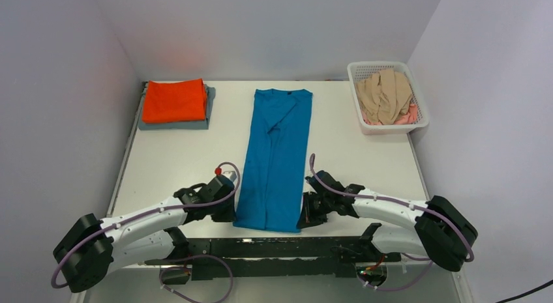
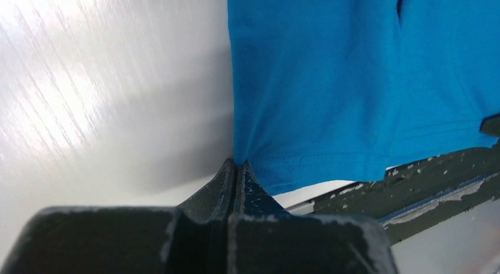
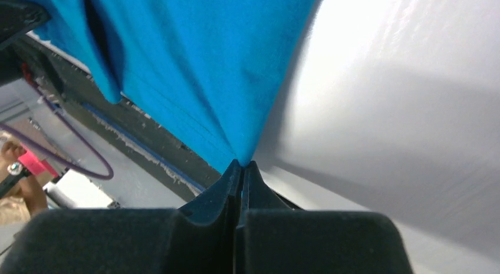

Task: Fold and stack the t-shirts
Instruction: Grab the bottom of the folded rectangular tshirt with both arms, then fold the folded rectangular tshirt in 1/3 of the way

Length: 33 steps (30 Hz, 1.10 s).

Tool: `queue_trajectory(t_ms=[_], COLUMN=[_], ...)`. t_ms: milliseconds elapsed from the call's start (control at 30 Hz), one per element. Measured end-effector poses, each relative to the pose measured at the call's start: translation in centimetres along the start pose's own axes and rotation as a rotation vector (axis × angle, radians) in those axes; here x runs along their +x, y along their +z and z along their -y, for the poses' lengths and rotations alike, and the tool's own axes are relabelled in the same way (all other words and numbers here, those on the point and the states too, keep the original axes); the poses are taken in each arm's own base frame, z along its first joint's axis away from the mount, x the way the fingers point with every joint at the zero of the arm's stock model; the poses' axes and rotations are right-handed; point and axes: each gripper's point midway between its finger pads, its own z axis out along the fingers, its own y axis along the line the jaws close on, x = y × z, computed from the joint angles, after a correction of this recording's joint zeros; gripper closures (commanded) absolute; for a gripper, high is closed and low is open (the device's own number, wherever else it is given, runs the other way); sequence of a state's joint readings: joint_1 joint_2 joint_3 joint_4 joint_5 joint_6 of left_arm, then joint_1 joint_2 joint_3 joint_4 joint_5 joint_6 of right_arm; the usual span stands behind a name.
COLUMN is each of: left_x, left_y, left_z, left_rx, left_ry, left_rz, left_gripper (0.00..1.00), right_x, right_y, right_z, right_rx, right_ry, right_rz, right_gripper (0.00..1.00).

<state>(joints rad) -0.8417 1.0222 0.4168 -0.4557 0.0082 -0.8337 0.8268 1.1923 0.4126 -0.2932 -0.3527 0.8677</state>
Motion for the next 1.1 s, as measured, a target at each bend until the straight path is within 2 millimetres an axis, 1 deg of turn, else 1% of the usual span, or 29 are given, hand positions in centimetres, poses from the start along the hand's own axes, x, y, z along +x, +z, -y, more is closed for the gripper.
queue_trajectory(t_ms=[67,133,233,333,433,500,633,667,700,733,767,833,900,933,1000,1100], left_x=[0.4,0.7,0.6,0.4,-0.7,-1.8,-5.3,-6.6,-8.5,-9.2,-10.2,-12.9,-15.4,-16.4,-18.5,-21.5], left_y=[-0.3,-0.7,-1.2,-1.7,-2.4,-3.0,-3.6,-3.7,-3.7,-3.6,-3.5,-3.0,-2.3,-2.1,-1.6,-1.3], left_z=[-0.1,0.2,1.2,1.8,2.7,3.5,5.6,6.1,6.6,6.8,6.9,6.9,6.5,6.3,5.9,6.1], left_rx=[0.012,0.041,0.1,0.126,0.147,0.164,0.178,0.174,0.17,0.168,0.16,0.141,0.118,0.107,0.086,0.081], left_ry=[0.001,0.002,0.005,0.008,0.01,0.014,0.029,0.031,0.028,0.027,0.02,0.003,-0.018,-0.027,-0.035,-0.039], left_rz=[-0.007,-0.013,-0.009,0.0,0.038,0.072,0.139,0.157,0.187,0.2,0.214,0.239,0.258,0.264,0.278,0.3], left_gripper=[1.0,1.0,1.0,1.0,1.0,1.0,1.0,1.0,1.0,1.0,1.0,1.0,1.0,1.0,1.0,1.0], right_x=[0.4,0.7,0.9,0.6,-0.4,-1.7,-4.9,-6.1,-7.4,-8.6,-9.8,-12.3,-14.7,-15.4,-17.6,-20.3], right_y=[-0.4,-0.5,-0.5,-0.8,-1.4,-1.9,-3.0,-3.3,-3.5,-3.6,-3.7,-3.8,-4.0,-4.1,-4.5,-4.9], right_z=[-0.6,-1.2,-2.1,-2.6,-3.2,-4.0,-5.4,-5.6,-5.7,-5.7,-5.6,-5.1,-4.6,-4.5,-4.1,-3.7], right_rx=[-0.037,-0.075,-0.12,-0.14,-0.131,-0.13,-0.131,-0.126,-0.119,-0.109,-0.096,-0.065,-0.035,-0.028,-0.005,0.019], right_ry=[-0.014,-0.028,-0.043,-0.054,-0.064,-0.08,-0.103,-0.103,-0.099,-0.093,-0.084,-0.065,-0.049,-0.044,-0.035,-0.026], right_rz=[-0.006,-0.011,-0.012,0.004,0.047,0.099,0.202,0.234,0.267,0.293,0.318,0.367,0.415,0.429,0.469,0.515], right_gripper=[1.0,1.0,1.0,1.0,1.0,1.0,1.0,1.0,1.0,1.0,1.0,1.0,1.0,1.0,1.0,1.0])
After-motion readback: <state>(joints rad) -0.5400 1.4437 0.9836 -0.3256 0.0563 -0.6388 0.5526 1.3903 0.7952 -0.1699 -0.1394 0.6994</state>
